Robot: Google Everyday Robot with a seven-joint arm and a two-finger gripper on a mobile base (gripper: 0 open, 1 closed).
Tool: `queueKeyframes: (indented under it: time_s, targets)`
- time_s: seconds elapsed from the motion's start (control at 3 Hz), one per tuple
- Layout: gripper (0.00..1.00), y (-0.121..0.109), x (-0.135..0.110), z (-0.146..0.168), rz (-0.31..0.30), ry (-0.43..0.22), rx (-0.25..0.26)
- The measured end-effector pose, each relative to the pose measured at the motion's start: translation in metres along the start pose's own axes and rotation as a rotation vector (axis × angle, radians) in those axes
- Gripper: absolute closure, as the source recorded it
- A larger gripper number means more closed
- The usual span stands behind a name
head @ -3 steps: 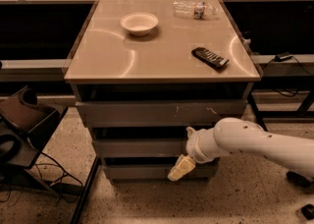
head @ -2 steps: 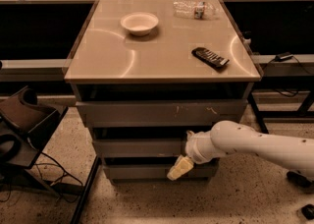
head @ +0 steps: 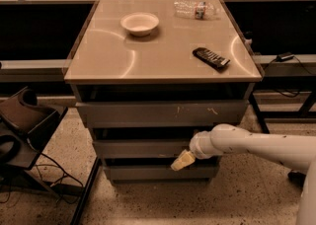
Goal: Open middle drawer
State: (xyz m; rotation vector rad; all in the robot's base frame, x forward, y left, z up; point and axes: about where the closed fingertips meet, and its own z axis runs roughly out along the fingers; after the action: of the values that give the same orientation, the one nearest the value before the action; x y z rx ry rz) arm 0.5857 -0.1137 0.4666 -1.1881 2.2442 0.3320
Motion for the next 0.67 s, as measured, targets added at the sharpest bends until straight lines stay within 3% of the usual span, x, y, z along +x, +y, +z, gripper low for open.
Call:
queueKeyframes:
  time_s: [0.33, 0.67]
  targets:
    - [0.0, 0.0, 0.0, 0.0, 0.0, 0.0, 0.0]
    - [0.0, -0.015, -0.004, 0.019, 0.001, -0.017, 0.055]
